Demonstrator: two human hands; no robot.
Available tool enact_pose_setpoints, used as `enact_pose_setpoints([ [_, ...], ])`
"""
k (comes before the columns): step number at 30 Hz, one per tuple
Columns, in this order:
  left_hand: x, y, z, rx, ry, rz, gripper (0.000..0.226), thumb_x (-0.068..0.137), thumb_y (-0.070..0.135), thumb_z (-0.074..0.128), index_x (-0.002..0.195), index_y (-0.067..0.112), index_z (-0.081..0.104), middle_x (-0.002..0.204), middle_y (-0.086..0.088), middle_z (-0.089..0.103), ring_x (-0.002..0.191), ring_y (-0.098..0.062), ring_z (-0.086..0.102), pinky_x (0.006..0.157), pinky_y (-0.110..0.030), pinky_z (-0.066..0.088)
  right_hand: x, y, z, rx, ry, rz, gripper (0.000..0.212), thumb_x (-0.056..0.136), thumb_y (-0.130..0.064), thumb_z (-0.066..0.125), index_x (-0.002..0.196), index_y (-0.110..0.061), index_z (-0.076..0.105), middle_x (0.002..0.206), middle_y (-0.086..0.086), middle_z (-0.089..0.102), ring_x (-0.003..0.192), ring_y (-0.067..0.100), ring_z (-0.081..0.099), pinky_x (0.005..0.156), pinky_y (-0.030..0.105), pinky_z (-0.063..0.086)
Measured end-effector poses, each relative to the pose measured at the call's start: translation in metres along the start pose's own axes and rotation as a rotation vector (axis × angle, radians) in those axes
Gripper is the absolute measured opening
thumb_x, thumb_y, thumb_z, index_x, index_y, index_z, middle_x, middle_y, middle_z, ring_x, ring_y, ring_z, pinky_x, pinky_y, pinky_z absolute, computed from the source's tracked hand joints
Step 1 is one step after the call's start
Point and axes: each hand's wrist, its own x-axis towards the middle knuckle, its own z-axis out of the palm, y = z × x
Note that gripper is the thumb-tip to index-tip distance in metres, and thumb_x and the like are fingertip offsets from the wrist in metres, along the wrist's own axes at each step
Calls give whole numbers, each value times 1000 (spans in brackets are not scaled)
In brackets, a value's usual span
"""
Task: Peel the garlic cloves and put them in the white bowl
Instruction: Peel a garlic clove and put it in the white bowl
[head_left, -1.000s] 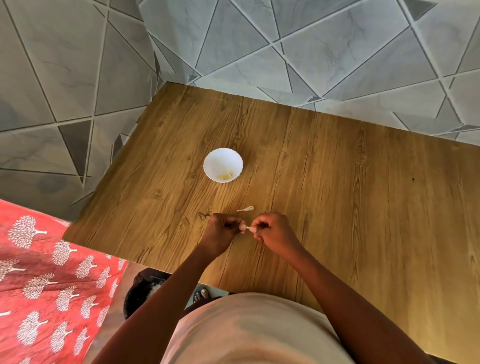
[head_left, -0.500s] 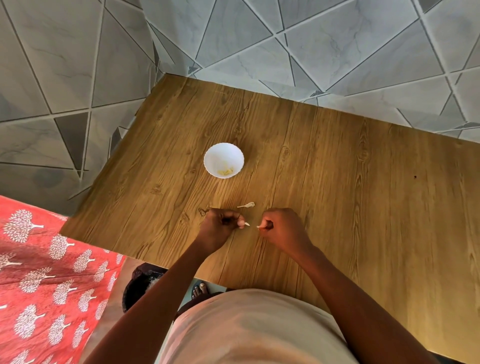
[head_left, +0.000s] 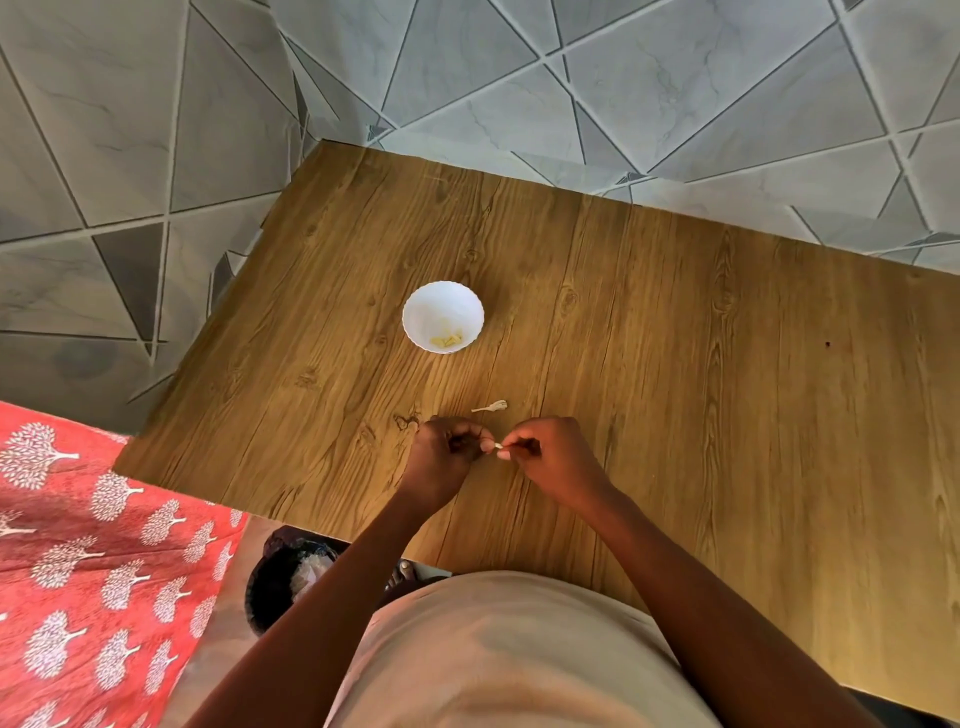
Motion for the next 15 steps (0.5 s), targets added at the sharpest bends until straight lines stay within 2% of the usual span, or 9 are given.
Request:
enact_pose_setpoints([
  [5,-1,-3,4,7,15,-28,18,83,-4,76,81,14,79,78,7,75,75,-8,70,73,-23,55,-5,0,-1,16,60,-51,6,83,-14,81,89,-17,81,82,-5,77,74,3,68,70,19,54],
  [9,-5,2,9,-84,65,-116,26,80,-11,72,75,13,78,69,3,73,68,-10,68,68,-24,54,-4,-1,-1,-102,74,-155,5,78,-12,78,76,-15,76,71,-5,68,62,7,61,58,31,54],
  [11,-7,3,11,-87,87,-139,27,80,-12,69,72,12,77,66,4,71,66,-9,66,67,-24,53,-3,-2,-1,-214,70,-217,7,77,-13,73,71,-14,71,68,-5,62,58,11,56,51,34,51],
  [15,-7,3,15,-138,126,-193,21,81,-7,66,71,9,76,68,-1,71,70,-16,66,70,-36,55,-3,-2,0,-352,120,-327,17,79,-21,54,64,-17,61,65,-5,53,54,13,47,43,31,45],
])
